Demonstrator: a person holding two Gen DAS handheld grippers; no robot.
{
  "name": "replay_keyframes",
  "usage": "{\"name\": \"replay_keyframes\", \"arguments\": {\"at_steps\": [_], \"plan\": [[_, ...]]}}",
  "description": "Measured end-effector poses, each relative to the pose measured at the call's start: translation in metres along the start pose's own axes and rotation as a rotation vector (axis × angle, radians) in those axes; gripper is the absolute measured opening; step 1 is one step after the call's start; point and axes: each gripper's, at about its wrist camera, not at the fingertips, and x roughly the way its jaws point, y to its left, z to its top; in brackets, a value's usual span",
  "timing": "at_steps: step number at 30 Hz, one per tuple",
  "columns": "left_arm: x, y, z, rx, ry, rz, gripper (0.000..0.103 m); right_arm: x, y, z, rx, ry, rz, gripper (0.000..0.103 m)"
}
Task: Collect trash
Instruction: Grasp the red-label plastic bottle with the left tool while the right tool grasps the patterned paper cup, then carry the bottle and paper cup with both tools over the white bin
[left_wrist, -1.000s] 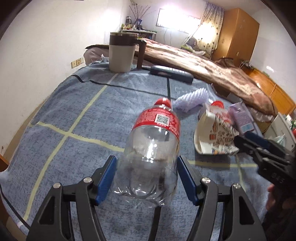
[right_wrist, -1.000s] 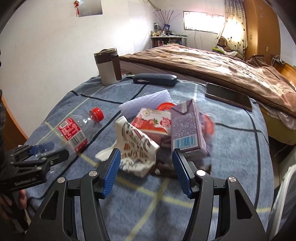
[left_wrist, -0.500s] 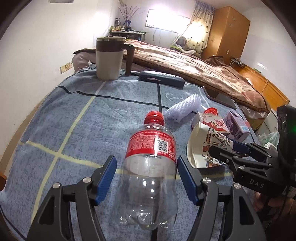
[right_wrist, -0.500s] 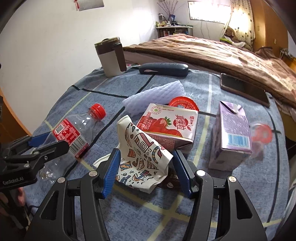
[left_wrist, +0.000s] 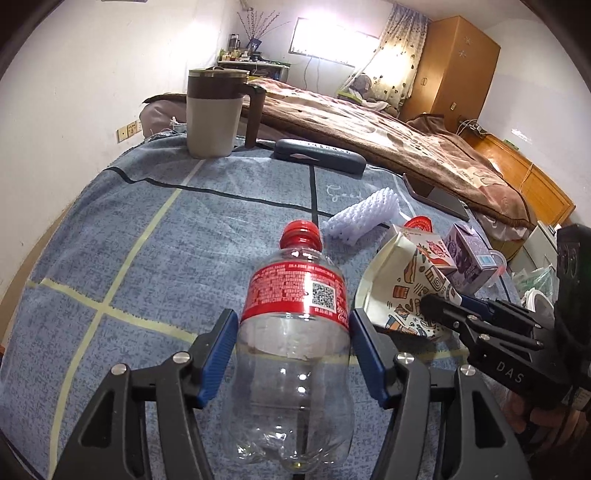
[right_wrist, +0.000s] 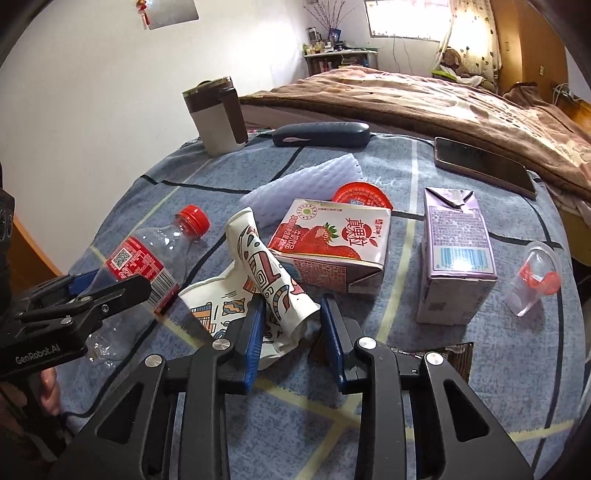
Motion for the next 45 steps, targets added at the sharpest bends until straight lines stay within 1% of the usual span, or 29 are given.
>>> {"name": "replay_keyframes", "arguments": {"at_steps": [6,10,16,19,22,25,29,31,34,39,45], "plan": [[-0.009,-0.005,-0.004,0.015,-0.021,0.026,0.064,-0.007,-0.003,-0.003,0.018,-0.019,-0.006,0.032],[-0.013,-0.01,-0.005,0.023,-0.03,0.023,0.064,-0.016,-0.005,-0.006,0.031,-0.038,-0.003,0.032],[-0.008,-0.015,-0.013,0.034,0.009,0.011,0.065,-0.025,-0.007,-0.012,0.041,-0.048,-0.008,0.032],[-0.004,-0.016,-0.011,0.031,0.023,0.005,0.065,-0.025,-0.009,-0.013,0.049,-0.045,-0.012,0.032],[0.001,-0.017,-0.01,0.024,0.042,0.015,0.065,-0.026,-0.01,-0.013,0.052,-0.048,-0.011,0.032],[0.006,-0.017,-0.009,0.01,0.062,0.0,0.065,-0.028,-0.011,-0.013,0.055,-0.053,-0.011,0.032],[0.002,-0.021,-0.011,0.017,0.04,0.019,0.064,-0.031,-0.013,-0.015,0.061,-0.059,-0.009,0.032],[-0.002,-0.023,-0.012,0.016,0.033,0.011,0.064,-0.035,-0.014,-0.015,0.065,-0.07,-0.008,0.032],[-0.01,-0.029,-0.014,0.024,0.008,0.021,0.064,-0.041,-0.017,-0.017,0.076,-0.085,-0.008,0.032],[-0.026,-0.04,-0.016,0.028,-0.035,0.01,0.064,-0.051,-0.024,-0.022,0.104,-0.104,-0.004,0.032],[-0.035,-0.053,-0.021,0.035,-0.047,-0.008,0.064,-0.068,-0.033,-0.027,0.124,-0.135,-0.01,0.032]]}}
